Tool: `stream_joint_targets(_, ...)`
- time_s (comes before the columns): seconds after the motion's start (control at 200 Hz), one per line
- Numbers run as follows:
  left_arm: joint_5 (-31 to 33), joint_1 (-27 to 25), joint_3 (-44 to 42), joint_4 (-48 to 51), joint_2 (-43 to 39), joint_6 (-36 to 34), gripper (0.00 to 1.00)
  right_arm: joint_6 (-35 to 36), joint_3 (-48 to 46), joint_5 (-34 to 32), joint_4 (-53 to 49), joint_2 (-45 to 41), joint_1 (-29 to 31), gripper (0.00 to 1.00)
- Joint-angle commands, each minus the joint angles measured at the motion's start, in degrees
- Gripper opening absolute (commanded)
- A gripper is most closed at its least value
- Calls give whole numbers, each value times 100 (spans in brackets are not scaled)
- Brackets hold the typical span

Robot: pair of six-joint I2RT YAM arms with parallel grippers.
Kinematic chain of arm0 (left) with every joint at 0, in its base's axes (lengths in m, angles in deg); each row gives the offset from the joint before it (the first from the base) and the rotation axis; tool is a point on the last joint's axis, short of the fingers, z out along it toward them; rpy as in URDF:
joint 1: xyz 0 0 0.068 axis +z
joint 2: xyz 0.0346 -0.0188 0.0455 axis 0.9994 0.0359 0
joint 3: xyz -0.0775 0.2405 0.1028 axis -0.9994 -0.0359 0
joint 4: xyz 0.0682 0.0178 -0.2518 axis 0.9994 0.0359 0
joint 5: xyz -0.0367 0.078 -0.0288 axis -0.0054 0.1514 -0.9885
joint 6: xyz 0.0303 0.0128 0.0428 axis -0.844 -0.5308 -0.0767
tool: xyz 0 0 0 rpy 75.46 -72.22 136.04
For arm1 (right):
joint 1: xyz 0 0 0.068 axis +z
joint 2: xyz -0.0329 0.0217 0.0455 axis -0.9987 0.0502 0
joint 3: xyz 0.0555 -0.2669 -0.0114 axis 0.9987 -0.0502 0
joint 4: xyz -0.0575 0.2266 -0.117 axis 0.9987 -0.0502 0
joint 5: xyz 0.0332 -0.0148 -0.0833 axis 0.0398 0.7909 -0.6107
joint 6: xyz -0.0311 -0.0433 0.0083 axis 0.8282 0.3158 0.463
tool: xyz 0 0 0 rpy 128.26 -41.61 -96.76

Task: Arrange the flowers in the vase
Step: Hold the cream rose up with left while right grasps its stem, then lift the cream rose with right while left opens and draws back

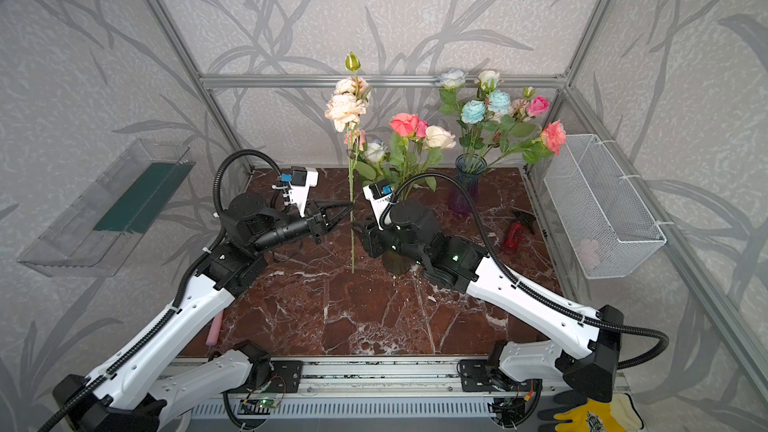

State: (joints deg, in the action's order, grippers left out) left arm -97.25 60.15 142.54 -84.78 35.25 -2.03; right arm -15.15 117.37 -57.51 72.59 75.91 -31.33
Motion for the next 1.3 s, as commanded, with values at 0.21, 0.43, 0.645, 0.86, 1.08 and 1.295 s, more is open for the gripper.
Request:
stream_joint_targets(0.21,-49,-36,-51,-317,-59,34,0,-194,219,264,520,219,26,29)
stream_joint_targets(0.43,-93,-31,-81,-397,-23,75,0,-245,193,150,822,277,21,4)
stream_joint_targets(0.645,143,4,-132,-390,-146,52,54,-81,62,0,883,160,37,0)
stream_joint_targets(0.86,1558,210,-618,-620,-769,-60,65,460,-247,-709,962,-315,203,0)
stream_joint_targets(1.08,3032,426,-1143,-962,-1247,60,66,1181,-852,-1709,1508,-1072,239,0)
stream_joint_targets(1.295,2713,614,-1120,-1058,-989,314,66,2378,-1277,-2767,2458,-1334,222,0)
